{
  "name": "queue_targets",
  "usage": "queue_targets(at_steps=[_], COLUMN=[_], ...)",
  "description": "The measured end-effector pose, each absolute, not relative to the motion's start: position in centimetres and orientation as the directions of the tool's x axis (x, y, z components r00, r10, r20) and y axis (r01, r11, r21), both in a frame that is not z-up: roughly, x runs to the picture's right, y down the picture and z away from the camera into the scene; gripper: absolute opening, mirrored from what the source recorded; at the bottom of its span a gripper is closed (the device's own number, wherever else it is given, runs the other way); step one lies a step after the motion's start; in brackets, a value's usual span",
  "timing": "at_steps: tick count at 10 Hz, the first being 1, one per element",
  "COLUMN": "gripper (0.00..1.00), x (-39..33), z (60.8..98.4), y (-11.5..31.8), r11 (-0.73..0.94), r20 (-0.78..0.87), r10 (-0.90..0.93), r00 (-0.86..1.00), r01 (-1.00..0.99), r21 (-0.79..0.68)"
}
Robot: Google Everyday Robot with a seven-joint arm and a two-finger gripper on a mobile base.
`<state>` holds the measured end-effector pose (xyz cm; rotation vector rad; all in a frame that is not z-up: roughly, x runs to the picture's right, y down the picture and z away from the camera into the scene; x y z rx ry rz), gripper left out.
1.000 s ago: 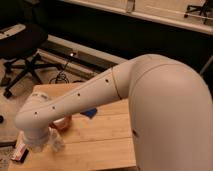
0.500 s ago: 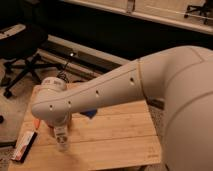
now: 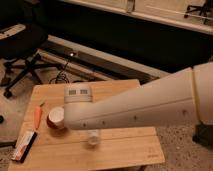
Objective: Knock the bottle over
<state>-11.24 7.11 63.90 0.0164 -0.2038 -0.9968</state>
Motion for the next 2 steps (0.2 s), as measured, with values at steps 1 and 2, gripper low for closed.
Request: queue_targets(at_steps=[1,2], gripper=[0.13,0.23], x=[-9.97,-9.13], z=[63.58,63.32], y=[6.48,6.07], r11=[0.582,0.606], r20=[0.125,0.101], r10=[-0.812,-0.796], r00=[0.57,0.597], r01=[0.804,0.784], r21=[0.122,0.135])
